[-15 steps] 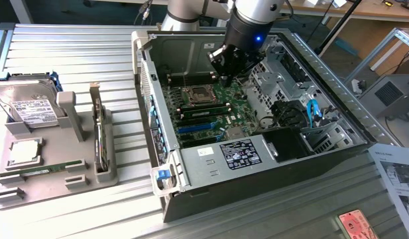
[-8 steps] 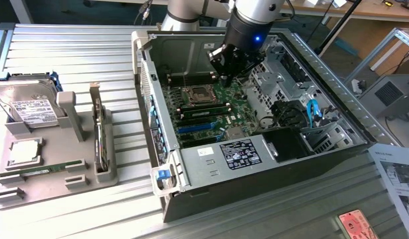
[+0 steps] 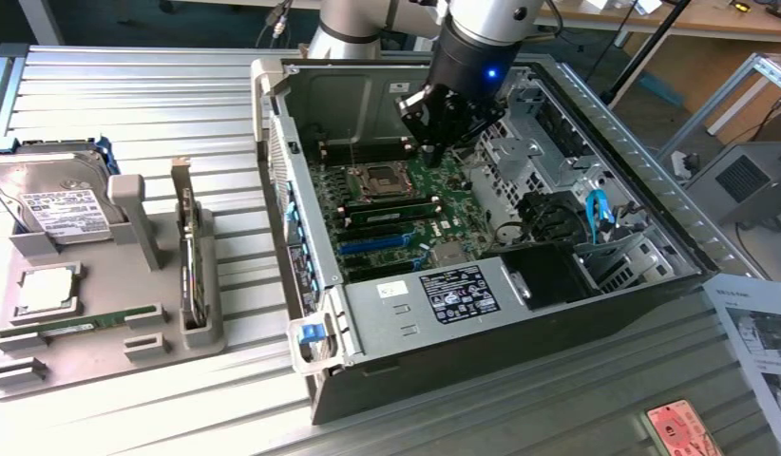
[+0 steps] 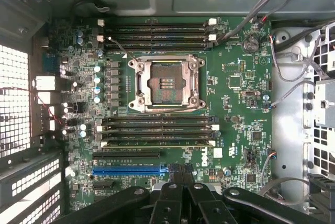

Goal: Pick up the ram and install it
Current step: 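Press down the ram until it locks into place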

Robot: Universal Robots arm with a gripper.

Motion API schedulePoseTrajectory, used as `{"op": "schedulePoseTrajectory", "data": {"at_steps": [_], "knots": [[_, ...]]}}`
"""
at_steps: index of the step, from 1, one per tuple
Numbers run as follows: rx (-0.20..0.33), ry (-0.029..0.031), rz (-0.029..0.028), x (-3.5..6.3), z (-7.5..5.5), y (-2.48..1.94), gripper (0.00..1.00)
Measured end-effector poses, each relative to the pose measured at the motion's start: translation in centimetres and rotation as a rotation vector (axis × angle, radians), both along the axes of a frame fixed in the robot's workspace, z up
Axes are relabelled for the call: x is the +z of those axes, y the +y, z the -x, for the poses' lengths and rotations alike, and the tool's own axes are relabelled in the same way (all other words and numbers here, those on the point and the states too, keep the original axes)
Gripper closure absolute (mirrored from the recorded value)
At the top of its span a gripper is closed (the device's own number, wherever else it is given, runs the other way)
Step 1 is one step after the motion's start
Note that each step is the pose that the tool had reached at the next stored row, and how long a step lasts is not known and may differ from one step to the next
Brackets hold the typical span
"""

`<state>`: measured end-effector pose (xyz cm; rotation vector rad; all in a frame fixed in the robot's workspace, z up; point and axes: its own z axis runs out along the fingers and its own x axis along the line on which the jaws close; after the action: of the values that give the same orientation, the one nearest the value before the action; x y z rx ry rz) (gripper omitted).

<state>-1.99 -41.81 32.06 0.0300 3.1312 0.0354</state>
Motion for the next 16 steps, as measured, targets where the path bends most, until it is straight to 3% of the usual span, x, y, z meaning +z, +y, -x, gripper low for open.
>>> {"op": "schedulePoseTrajectory", "data": {"at_steps": [16], "knots": [[0.000,0.0001,0.0006,0.25,0.00,0.00,0.89]]}}
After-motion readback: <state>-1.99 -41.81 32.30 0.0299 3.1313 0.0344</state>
